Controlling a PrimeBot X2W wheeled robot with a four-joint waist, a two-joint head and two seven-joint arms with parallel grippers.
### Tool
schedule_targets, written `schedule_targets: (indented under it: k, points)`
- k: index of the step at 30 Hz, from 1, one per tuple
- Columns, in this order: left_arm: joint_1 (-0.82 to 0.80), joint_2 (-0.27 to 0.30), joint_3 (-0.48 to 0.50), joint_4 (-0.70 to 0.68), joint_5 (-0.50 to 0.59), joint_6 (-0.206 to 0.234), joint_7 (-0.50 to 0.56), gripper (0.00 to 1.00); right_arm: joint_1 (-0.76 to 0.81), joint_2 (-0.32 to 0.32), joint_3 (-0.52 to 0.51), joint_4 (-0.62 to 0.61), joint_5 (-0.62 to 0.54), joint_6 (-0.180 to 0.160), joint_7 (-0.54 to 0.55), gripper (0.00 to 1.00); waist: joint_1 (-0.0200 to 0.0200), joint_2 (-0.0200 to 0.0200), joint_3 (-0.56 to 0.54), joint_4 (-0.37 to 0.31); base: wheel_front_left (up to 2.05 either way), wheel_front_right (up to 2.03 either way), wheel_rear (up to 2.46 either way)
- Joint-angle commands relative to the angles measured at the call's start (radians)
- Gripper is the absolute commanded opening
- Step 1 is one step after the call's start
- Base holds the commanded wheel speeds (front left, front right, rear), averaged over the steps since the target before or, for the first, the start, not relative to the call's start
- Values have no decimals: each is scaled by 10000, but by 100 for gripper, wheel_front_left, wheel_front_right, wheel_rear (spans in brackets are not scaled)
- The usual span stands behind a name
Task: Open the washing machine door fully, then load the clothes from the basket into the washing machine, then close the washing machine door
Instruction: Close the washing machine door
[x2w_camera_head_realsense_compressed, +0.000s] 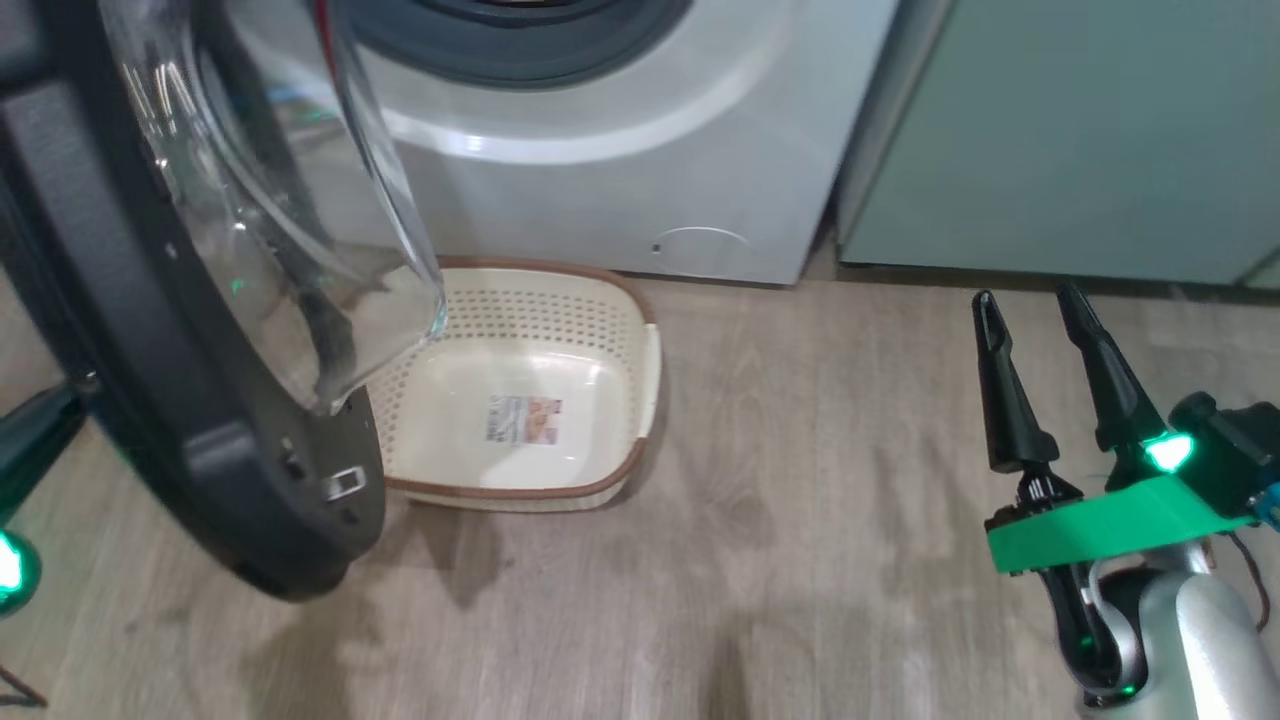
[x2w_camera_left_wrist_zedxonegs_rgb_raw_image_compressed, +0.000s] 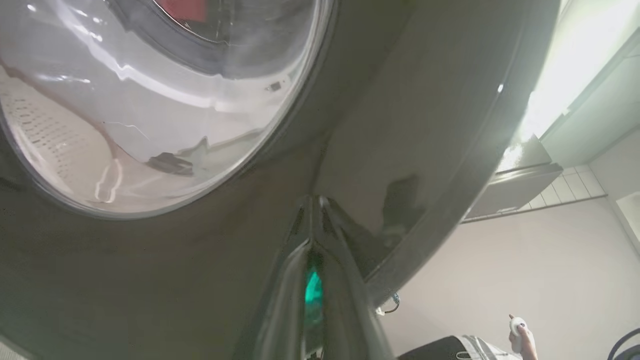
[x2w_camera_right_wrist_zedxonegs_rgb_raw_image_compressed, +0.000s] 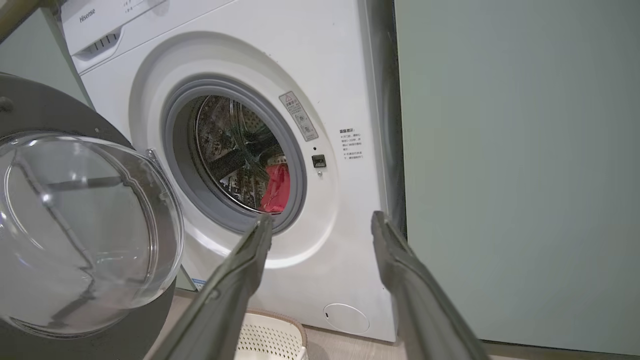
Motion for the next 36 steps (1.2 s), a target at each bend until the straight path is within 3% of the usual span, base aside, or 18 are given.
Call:
schedule_targets:
  k: [1,20,36]
  points:
    - [-218,274,313,-530,-71,30,148,0,-110,-58,265,-290,100,0,-144,100,0,0,-5,-342,0,0,0]
    - [-860,88,-473,-1498,204,532,108,0,-313,-58,757,-100,695,0,-885,100,0,0,526,-2708,0,0,0]
    - [-2897,379,-991,-757,414,1056,-114,0,-672,-58,1231,-90,1169,0,-1399,100,0,0,1494,-4053,0,0,0]
